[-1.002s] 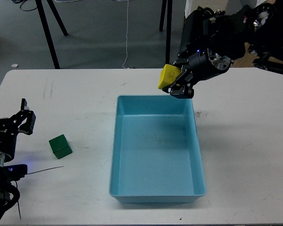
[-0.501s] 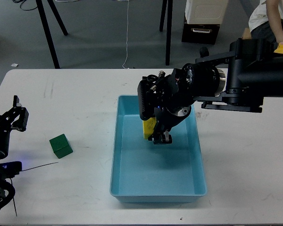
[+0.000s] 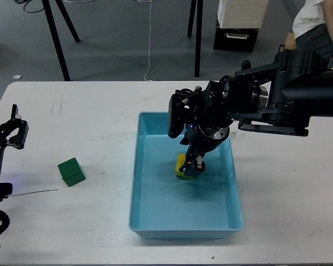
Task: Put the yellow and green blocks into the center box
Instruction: 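Lower the yellow cube into the tub and open the right gripper, then withdraw the right arm up and away from the tub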
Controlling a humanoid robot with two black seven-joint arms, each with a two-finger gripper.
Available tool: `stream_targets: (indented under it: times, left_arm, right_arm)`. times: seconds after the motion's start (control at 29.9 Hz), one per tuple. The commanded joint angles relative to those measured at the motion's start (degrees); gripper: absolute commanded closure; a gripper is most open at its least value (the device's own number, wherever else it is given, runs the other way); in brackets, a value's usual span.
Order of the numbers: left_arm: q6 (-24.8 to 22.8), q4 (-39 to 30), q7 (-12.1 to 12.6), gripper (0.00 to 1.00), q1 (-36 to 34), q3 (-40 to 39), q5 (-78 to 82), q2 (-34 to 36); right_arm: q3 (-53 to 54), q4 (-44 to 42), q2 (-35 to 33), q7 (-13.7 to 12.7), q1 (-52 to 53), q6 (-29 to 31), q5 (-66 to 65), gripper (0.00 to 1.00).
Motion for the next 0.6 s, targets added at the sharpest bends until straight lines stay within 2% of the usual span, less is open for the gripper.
stream_targets:
  times: [0.0, 0.07, 0.17, 0.23, 0.33, 0.57]
  left_arm:
    - [2.75, 1.82, 0.11, 0.0, -2.89, -0.1, 5.58, 4.23]
    - [1.44, 4.63, 0.02, 0.0, -5.26, -0.19, 6.01, 5.99]
    - [-3.82, 8.85, -1.55, 0.0, -9.74, -0.11, 8.2, 7.49]
    - [-6.82, 11.4, -5.92, 0.0, -12.81, -0.1, 14.85, 8.1]
    - [-8.58, 12.99, -5.92, 0.0, -16.42, -0.28, 31.26, 10.21]
    - [-8.76, 12.99, -5.92, 0.0, -24.77, -0.28, 65.2, 13.11]
  right_arm:
    - [7.39, -1.42, -3.01, 0.0, 0.0, -0.16, 4.92, 0.02]
    - [13.1, -3.79, -3.72, 0.0, -0.7, -0.16, 9.48, 0.02]
    - [23.2, -9.67, -2.5, 0.0, -1.5, -0.16, 13.98, 0.02]
    - [30.49, -11.61, -1.01, 0.0, -1.94, -0.16, 14.86, 0.02]
    - [40.25, -12.59, 0.31, 0.0, -4.39, -0.16, 16.62, 0.02]
    - [58.54, -11.8, 6.11, 0.0, -12.38, -0.86, 25.93, 0.02]
